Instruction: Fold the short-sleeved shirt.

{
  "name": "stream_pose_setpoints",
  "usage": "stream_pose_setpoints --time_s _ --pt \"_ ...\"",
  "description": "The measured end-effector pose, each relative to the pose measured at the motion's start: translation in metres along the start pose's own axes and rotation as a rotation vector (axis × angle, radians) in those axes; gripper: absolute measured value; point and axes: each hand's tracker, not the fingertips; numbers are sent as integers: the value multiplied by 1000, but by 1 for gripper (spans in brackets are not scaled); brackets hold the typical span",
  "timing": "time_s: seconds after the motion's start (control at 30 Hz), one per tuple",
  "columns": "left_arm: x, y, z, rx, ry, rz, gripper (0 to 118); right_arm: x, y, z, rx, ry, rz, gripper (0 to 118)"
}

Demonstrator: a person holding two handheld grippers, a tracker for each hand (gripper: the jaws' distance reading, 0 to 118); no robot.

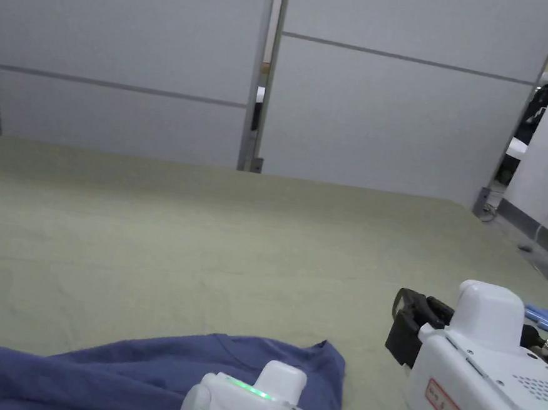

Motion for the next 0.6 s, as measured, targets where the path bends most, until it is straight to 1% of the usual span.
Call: stream_pose_setpoints --time_s 0.03,0.07,0.1,0.13,0.2,0.23,0.33,0.43,0.47,0.5,0.53,0.57,0.6 --pt "-5 -7 -1 -15 18 6 31 4 -4 0 -8 0 2 2" --pt "-10 -9 2 34 18 47 56 7 -7 -1 -13 0 7 2" --pt "-16 -8 8 55 -2 87 101 9 -10 -2 -17 0 13 2" --pt "-25 -2 18 76 -26 136 118 10 -12 -4 -24 2 18 2" --pt "-42 7 59 229 -34 214 118 10 -14 -8 -33 14 12 2" --pt "-51 15 83 280 -1 224 118 9 -15 -8 -33 19 5 2" --pt "-79 23 171 535 139 195 118 -1 -13 -7 -6 34 6 2" --pt "-98 8 257 765 343 166 118 -17 -9 -5 33 56 36 2" --pt "-103 -4 283 838 430 156 116 -22 -7 -5 43 68 41 2" --pt "-107 -13 301 886 503 148 104 -27 -6 -5 51 77 45 2" --pt "-110 -28 318 954 605 149 80 -35 -4 -3 65 89 50 2" --pt "-109 -46 331 1026 699 154 37 -41 -2 -2 78 103 54 2" --pt "-112 -58 341 1057 771 161 0 -45 -1 -1 85 116 57 2"
